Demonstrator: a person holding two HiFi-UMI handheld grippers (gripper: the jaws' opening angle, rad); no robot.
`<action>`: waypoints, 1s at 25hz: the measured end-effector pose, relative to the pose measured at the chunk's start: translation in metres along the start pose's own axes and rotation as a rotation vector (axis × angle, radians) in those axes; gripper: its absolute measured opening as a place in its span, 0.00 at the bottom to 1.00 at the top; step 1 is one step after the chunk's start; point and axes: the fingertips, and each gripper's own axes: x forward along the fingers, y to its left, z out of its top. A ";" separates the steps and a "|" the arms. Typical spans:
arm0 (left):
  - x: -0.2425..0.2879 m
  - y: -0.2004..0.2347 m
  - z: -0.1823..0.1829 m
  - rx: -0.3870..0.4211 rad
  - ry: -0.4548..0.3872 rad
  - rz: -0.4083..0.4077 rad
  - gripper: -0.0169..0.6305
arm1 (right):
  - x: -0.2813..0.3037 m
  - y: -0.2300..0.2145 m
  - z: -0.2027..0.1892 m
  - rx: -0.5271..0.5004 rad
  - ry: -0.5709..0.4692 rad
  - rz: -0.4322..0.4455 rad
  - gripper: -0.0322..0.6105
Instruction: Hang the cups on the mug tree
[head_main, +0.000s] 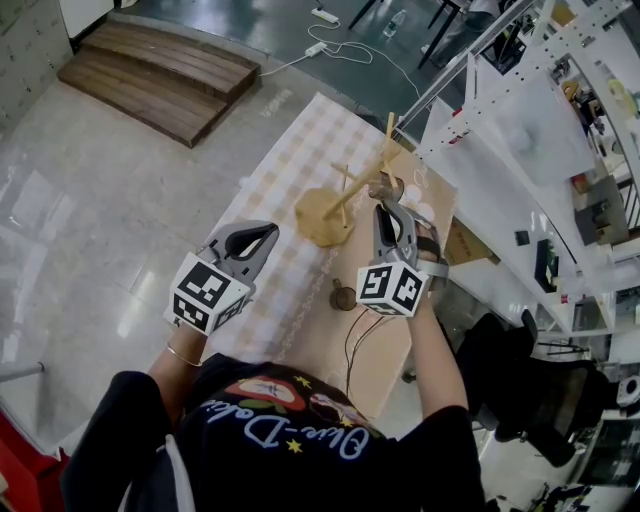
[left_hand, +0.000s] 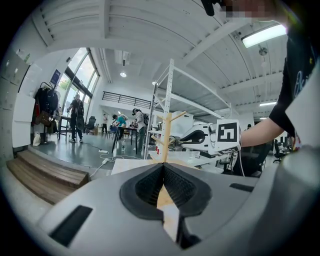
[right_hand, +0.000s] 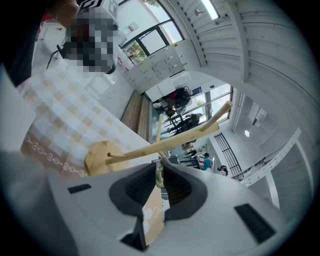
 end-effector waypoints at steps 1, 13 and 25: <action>0.000 0.000 0.000 0.001 0.000 0.000 0.04 | 0.000 0.001 0.000 0.004 0.001 0.000 0.13; -0.001 -0.001 0.001 0.004 0.001 0.008 0.04 | -0.001 0.005 -0.007 0.049 0.003 -0.011 0.13; -0.002 -0.002 0.003 0.006 0.005 0.004 0.04 | -0.003 0.006 -0.015 0.096 0.011 -0.035 0.14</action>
